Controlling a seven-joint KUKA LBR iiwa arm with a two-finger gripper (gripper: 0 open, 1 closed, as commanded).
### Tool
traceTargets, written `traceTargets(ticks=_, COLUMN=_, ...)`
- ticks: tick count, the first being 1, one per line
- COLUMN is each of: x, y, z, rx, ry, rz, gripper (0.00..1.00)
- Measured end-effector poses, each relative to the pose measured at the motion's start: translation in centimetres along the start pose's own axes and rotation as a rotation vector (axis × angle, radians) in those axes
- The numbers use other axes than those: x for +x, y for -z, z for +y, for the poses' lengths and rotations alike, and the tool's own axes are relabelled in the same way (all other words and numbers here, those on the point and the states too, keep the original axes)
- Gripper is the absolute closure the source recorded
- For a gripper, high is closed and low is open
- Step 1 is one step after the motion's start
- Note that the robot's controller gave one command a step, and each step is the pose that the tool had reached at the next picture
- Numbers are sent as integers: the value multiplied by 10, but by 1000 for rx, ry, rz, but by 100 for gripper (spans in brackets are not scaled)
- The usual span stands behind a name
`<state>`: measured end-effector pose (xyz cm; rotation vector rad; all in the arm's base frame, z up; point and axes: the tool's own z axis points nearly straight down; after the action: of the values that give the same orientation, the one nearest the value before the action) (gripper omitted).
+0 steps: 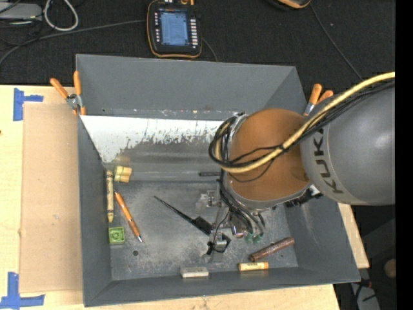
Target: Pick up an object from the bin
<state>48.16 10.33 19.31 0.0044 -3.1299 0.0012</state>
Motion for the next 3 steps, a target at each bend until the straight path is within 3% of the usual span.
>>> traceTargets(ticks=1, x=-2, y=4, z=-1, rx=-1, ry=-5, rz=-9, gripper=0)
traceTargets(ticks=2, x=-37, y=-105, z=-22, rx=-3, ry=-254, rz=-6, gripper=0)
traceTargets(ticks=3, x=-57, y=-123, z=-35, rx=-6, ry=-359, rz=-12, gripper=0)
